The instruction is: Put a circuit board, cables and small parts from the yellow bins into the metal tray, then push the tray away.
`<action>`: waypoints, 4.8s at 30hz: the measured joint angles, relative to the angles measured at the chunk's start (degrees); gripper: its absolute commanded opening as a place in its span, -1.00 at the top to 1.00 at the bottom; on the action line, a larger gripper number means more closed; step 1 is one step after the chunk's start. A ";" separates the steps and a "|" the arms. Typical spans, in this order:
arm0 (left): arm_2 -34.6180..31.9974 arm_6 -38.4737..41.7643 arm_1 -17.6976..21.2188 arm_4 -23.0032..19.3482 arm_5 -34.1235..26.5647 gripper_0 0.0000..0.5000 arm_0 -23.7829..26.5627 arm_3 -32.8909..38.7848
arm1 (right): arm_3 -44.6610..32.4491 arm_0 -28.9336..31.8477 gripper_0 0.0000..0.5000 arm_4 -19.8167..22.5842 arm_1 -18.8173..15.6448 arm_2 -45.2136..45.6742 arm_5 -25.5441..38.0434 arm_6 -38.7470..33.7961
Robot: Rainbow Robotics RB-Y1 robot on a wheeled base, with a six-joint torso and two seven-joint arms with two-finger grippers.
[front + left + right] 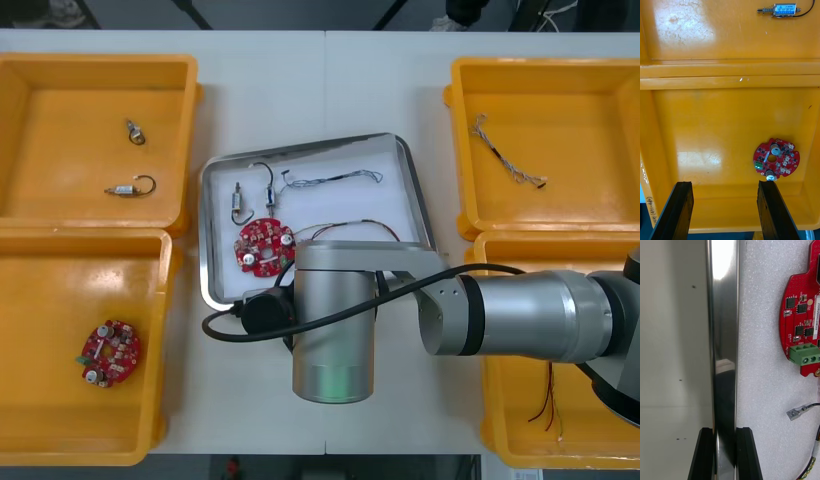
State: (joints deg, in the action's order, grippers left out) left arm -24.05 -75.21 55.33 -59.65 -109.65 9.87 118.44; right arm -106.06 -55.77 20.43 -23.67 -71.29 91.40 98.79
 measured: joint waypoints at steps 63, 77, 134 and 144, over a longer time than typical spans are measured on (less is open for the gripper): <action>0.00 0.00 0.00 0.02 0.00 -1.00 -0.01 0.03 | 38.57 -13.25 1.00 -2.82 9.22 4.99 -23.61 -3.46; 0.00 0.00 0.00 0.02 0.00 -1.00 -0.01 0.03 | 43.94 -14.32 1.00 -4.21 9.31 5.01 -32.55 -0.87; 0.00 0.00 0.00 0.03 0.00 -1.00 -0.03 0.07 | 0.24 -2.74 -1.00 0.17 4.63 33.51 18.24 1.11; 0.01 0.00 0.00 0.04 0.00 -1.00 -0.04 0.08 | -9.48 6.94 -1.00 0.39 2.63 45.45 18.38 0.02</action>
State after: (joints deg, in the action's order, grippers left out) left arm -24.04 -75.21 55.33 -59.61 -109.65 9.83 118.52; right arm -115.54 -48.84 20.82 -21.05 -25.84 109.79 98.81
